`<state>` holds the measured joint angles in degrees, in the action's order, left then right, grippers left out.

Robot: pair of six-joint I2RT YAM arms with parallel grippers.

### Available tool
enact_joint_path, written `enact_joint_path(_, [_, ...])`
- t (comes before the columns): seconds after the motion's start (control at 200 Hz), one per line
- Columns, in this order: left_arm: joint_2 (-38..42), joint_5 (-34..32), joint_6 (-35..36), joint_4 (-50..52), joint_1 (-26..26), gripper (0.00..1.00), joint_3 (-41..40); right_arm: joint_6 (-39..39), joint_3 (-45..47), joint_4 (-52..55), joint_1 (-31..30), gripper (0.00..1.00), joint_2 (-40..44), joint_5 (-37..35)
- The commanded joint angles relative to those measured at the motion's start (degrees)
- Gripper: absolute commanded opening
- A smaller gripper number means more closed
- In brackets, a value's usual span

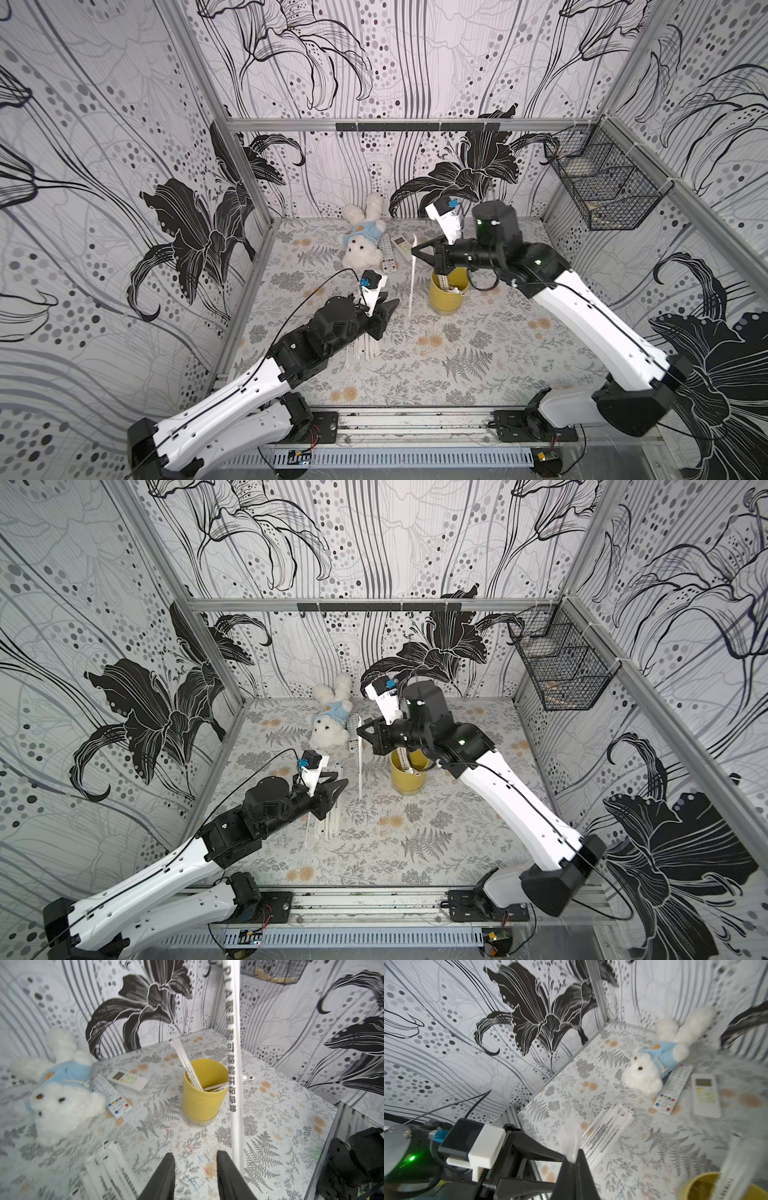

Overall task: Take the straws out of the storage container
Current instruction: Place the straw at the center of the board.

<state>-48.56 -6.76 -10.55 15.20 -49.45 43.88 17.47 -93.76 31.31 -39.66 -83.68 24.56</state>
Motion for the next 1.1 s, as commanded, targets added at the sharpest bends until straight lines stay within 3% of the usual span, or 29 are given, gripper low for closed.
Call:
enact_joint_path(0.0, [0.71, -8.54, -11.62, 7.33, -0.12, 0.40, -0.08, 5.22, -0.88, -2.30, -0.24, 0.00, -6.57, 7.68])
enact_joint_path(0.065, [1.10, -12.48, -16.10, 9.49, -0.03, 0.47, -1.04, 7.04, -2.45, -2.94, -0.24, 0.00, -11.15, 10.47])
enact_joint_path(0.18, [2.93, -15.50, -19.36, 7.90, 1.90, 0.47, -5.27, 9.57, -5.37, -3.82, -0.23, 0.00, -20.46, 18.25])
enact_joint_path(0.295, [5.34, -13.55, -20.34, 5.72, 8.29, 0.46, -8.84, 11.38, -8.88, -3.31, -0.24, 0.00, -28.77, 23.37])
enact_joint_path(0.451, [7.53, -8.51, -19.69, 3.20, 16.05, 0.46, -11.44, 12.01, -12.39, -2.01, -0.24, 0.00, -35.41, 21.66])
enact_joint_path(1.097, [6.36, -1.95, -19.07, 0.45, 17.03, 0.46, -10.98, 16.06, -23.28, -1.39, 0.11, 0.04, -52.51, 20.83])
